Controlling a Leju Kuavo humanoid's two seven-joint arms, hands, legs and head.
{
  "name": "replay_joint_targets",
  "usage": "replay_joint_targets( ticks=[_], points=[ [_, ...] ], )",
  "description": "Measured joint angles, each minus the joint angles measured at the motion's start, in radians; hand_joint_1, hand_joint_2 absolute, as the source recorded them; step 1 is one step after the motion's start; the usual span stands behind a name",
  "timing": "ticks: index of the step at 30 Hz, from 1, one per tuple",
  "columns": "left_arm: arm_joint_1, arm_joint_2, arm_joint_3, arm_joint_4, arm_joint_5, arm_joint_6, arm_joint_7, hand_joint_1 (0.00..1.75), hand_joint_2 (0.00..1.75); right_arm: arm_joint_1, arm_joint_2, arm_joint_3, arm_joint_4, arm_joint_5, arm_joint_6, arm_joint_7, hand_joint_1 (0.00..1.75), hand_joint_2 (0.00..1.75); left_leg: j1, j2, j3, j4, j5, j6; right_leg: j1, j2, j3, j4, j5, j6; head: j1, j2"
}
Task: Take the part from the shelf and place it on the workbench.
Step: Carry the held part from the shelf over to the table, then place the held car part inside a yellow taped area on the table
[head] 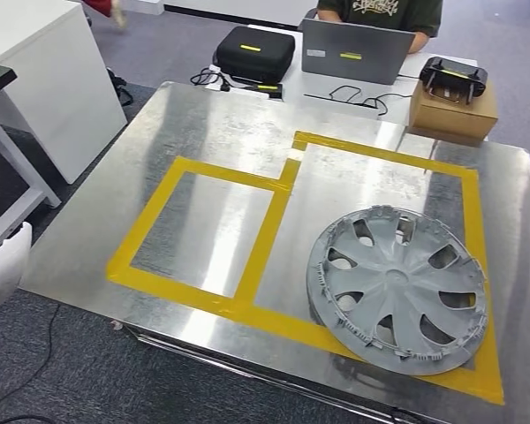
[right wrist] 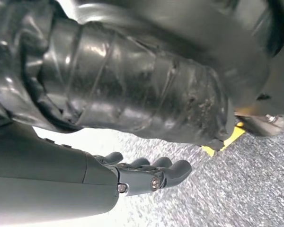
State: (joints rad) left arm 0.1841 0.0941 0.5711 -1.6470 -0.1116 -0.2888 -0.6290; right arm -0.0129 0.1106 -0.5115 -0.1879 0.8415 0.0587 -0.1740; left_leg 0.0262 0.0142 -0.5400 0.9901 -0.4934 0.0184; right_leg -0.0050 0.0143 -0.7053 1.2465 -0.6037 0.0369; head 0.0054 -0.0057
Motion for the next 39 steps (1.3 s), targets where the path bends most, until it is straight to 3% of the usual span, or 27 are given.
replay_joint_targets(
  ticks=[1,2,3,4,6,8,10,12,14,16,17,18,19,21,23,25,27,29,31,32,33,34,36,38,39],
  points=[
    [0.0,0.0,0.0,0.0,-0.001,0.0,0.0,1.75,1.75,0.0,0.0,0.001,0.0,0.0,0.0,0.0,0.0,0.0,-0.001,0.015,0.001,0.0,-0.001,0.0,-0.002,-0.006,-0.022,0.044,-0.011,0.003,0.0,0.0],
    [-0.001,0.0,0.0,0.001,-0.003,0.001,0.001,1.75,1.75,0.001,0.0,0.002,0.0,0.001,0.0,0.0,0.0,0.0,-0.001,0.029,0.003,0.0,-0.003,0.0,-0.004,-0.009,-0.023,0.049,-0.001,0.005,0.0,0.0],
    [-0.003,0.0,-0.001,0.002,-0.008,0.004,0.003,1.75,1.75,0.002,0.0,0.003,0.0,0.002,0.0,0.0,0.0,0.0,-0.001,0.041,0.006,0.001,-0.005,-0.002,-0.005,-0.014,-0.003,0.011,0.027,0.005,0.0,0.0],
    [-0.008,0.001,-0.003,0.003,-0.014,0.009,0.005,1.75,1.75,0.002,0.0,0.005,0.0,0.004,0.0,0.0,0.0,0.0,-0.001,0.052,0.01,0.001,-0.008,-0.005,-0.005,-0.026,0.036,-0.061,0.064,0.003,0.001,0.0],
    [-0.02,0.01,-0.012,0.005,-0.022,0.031,0.013,1.75,1.75,-0.002,0.0,0.008,0.0,0.008,0.0,0.0,0.0,0.0,-0.004,0.071,0.018,0.001,-0.014,-0.013,0.001,-0.062,0.111,-0.198,0.112,-0.007,0.003,0.0],
    [-0.036,0.027,-0.028,0.007,-0.016,0.057,0.026,1.75,1.75,-0.006,0.0,0.009,0.0,0.014,0.001,0.0,0.0,0.0,-0.007,0.085,0.022,0.002,-0.017,-0.024,0.009,-0.073,0.134,-0.24,0.118,-0.019,0.003,0.0],
    [-0.053,0.052,-0.047,0.009,-0.001,0.077,0.038,1.75,1.75,-0.006,0.0,0.01,0.0,0.017,0.001,0.001,0.0,0.0,-0.005,0.095,0.026,0.0,-0.02,-0.037,0.008,-0.052,0.133,-0.244,0.123,-0.031,0.003,0.0],
    [-0.067,0.077,-0.064,0.009,0.012,0.087,0.051,1.75,1.75,-0.007,0.0,0.013,0.0,0.021,0.001,0.001,0.0,0.0,0.0,0.06,0.016,0.033,-0.048,-0.047,0.003,-0.032,0.137,-0.253,0.129,-0.044,-0.001,0.0],
    [-0.087,0.096,-0.084,0.013,0.009,0.084,0.084,1.75,1.75,-0.012,0.002,0.017,0.0,0.028,0.0,0.001,0.0,0.0,0.001,0.01,-0.034,0.146,-0.108,-0.052,0.002,-0.012,0.143,-0.256,0.131,-0.05,-0.011,0.0],
    [-0.126,0.101,-0.128,0.042,-0.022,0.1,0.115,1.75,1.75,-0.018,0.003,0.023,0.0,0.035,0.001,0.002,0.0,0.0,0.0,-0.005,-0.097,0.268,-0.149,-0.053,0.004,0.008,0.144,-0.256,0.131,-0.052,-0.017,0.0],
    [-0.147,0.101,-0.16,0.065,-0.039,0.121,0.119,1.75,1.75,-0.022,0.003,0.026,0.0,0.037,0.001,0.003,0.0,0.0,0.0,-0.006,-0.111,0.287,-0.142,-0.052,0.004,0.019,0.145,-0.255,0.131,-0.052,-0.019,0.0],
    [-0.165,0.1,-0.196,0.088,-0.051,0.145,0.117,1.75,1.75,-0.026,0.003,0.029,0.0,0.038,0.002,0.004,0.0,0.0,0.0,-0.008,-0.106,0.264,-0.113,-0.05,0.005,0.031,0.146,-0.253,0.13,-0.052,-0.019,0.0],
    [-0.178,0.101,-0.228,0.106,-0.054,0.165,0.112,1.75,1.75,-0.03,0.003,0.032,0.0,0.039,0.003,0.006,0.0,0.0,0.001,-0.014,-0.083,0.206,-0.07,-0.048,0.004,0.045,0.147,-0.25,0.129,-0.051,-0.019,0.0],
    [-0.197,0.103,-0.274,0.132,-0.048,0.189,0.106,1.75,1.75,-0.037,0.003,0.036,0.0,0.039,0.005,0.008,0.0,0.0,0.006,-0.056,-0.032,0.081,-0.012,-0.043,0.004,0.076,0.142,-0.24,0.127,-0.045,-0.018,0.0],
    [-0.211,0.108,-0.297,0.151,-0.042,0.198,0.104,1.75,1.75,-0.039,0.003,0.039,0.001,0.039,0.006,0.009,0.0,0.0,0.006,-0.086,-0.013,0.032,-0.007,-0.038,0.0,0.105,0.126,-0.232,0.129,-0.032,-0.019,0.0],
    [-0.222,0.111,-0.316,0.161,-0.037,0.2,0.103,1.75,1.75,-0.035,0.003,0.04,0.001,0.039,0.007,0.009,0.0,0.0,0.003,-0.07,-0.013,0.025,-0.008,-0.029,-0.004,0.125,0.112,-0.234,0.134,-0.018,-0.021,0.0],
    [-0.23,0.112,-0.332,0.167,-0.032,0.198,0.103,1.75,1.75,-0.03,0.002,0.04,0.001,0.039,0.008,0.009,0.0,0.0,0.005,-0.047,-0.008,0.016,-0.003,-0.016,-0.001,0.079,0.097,-0.217,0.122,-0.007,-0.016,0.0],
    [-0.232,0.115,-0.34,0.171,-0.029,0.197,0.104,1.75,1.75,-0.032,0.002,0.041,0.001,0.04,0.008,0.01,0.0,0.0,0.004,-0.02,-0.005,0.011,-0.002,-0.005,0.002,0.009,0.05,-0.13,0.078,-0.001,-0.005,0.0],
    [-0.235,0.117,-0.347,0.179,-0.027,0.197,0.107,1.75,1.75,-0.036,0.003,0.041,0.001,0.04,0.009,0.01,0.0,0.0,-0.001,0.008,-0.004,0.011,-0.004,0.0,-0.002,-0.011,-0.015,-0.009,0.035,0.003,0.002,0.0],
    [-0.238,0.117,-0.352,0.183,-0.027,0.197,0.108,1.75,1.75,-0.036,0.003,0.041,0.001,0.04,0.009,0.01,0.0,0.0,-0.002,0.021,-0.003,0.011,-0.005,0.001,-0.003,-0.012,-0.033,0.023,0.034,0.004,0.002,0.0],
    [-0.241,0.117,-0.359,0.188,-0.029,0.197,0.109,1.75,1.75,-0.035,0.003,0.041,0.001,0.041,0.01,0.01,0.0,0.0,-0.003,0.033,-0.001,0.012,-0.007,0.001,-0.004,-0.014,-0.032,0.018,0.051,0.004,0.002,0.0],
    [-0.245,0.117,-0.365,0.193,-0.03,0.197,0.11,1.75,1.75,-0.035,0.003,0.041,0.001,0.041,0.01,0.01,0.0,0.0,-0.004,0.044,0.003,0.012,-0.01,0.0,-0.004,-0.019,-0.011,-0.026,0.084,0.003,0.002,0.0],
    [-0.252,0.117,-0.374,0.199,-0.031,0.197,0.111,1.75,1.75,-0.036,0.003,0.041,0.001,0.041,0.01,0.009,0.0,0.0,-0.008,0.064,0.012,0.012,-0.017,-0.006,0.003,-0.056,0.058,-0.159,0.138,-0.007,0.002,0.0],
    [-0.256,0.119,-0.38,0.203,-0.03,0.199,0.111,1.75,1.75,-0.04,0.003,0.041,0.001,0.041,0.01,0.008,0.0,0.0,-0.014,0.083,0.016,0.013,-0.023,-0.016,0.013,-0.085,0.095,-0.227,0.149,-0.02,0.003,0.0],
    [-0.257,0.12,-0.383,0.205,-0.029,0.199,0.111,1.75,1.75,-0.04,0.003,0.041,0.001,0.04,0.01,0.007,0.0,0.0,-0.016,0.092,0.018,0.012,-0.024,-0.02,0.016,-0.082,0.098,-0.23,0.146,-0.026,0.003,0.0]
  ],
)
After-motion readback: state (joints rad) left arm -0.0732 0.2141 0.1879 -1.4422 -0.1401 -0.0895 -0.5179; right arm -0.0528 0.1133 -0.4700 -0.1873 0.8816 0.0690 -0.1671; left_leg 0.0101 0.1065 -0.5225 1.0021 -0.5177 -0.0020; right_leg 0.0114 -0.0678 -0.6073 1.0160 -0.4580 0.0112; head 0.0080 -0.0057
